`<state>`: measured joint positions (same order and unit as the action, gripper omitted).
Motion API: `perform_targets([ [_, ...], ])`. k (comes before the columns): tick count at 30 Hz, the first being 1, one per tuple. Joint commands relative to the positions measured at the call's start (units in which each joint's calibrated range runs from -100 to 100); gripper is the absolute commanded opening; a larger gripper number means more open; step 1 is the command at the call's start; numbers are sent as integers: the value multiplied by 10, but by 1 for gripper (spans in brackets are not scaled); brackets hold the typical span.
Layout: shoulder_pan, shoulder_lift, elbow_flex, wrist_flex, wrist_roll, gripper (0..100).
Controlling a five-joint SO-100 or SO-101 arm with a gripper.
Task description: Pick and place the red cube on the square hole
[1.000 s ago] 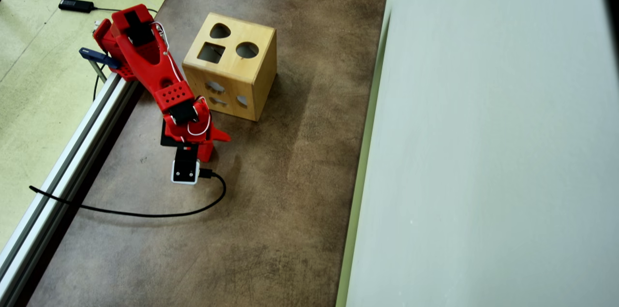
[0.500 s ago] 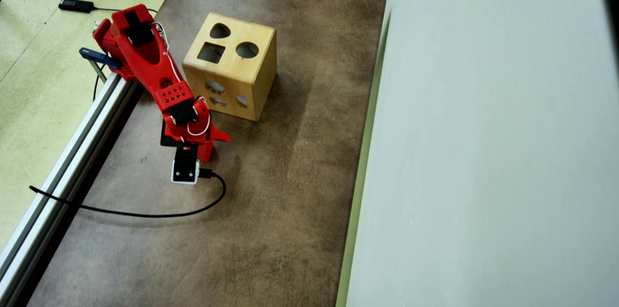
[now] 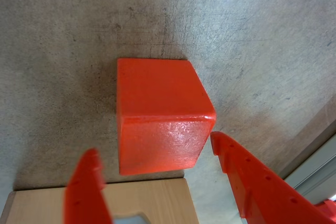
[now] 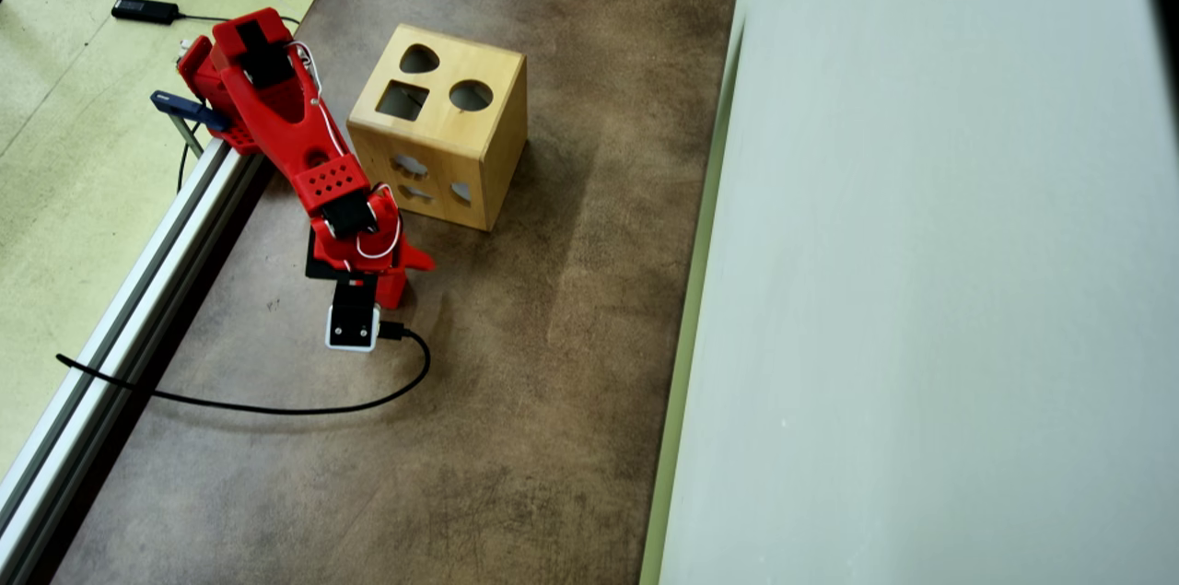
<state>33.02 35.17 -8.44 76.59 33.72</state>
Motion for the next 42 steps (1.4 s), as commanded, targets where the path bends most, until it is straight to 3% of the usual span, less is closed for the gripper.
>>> perform_targets([
  [1, 3, -8, -23, -6, -2, 27],
  [42, 25, -11, -23, -44, -1, 25],
])
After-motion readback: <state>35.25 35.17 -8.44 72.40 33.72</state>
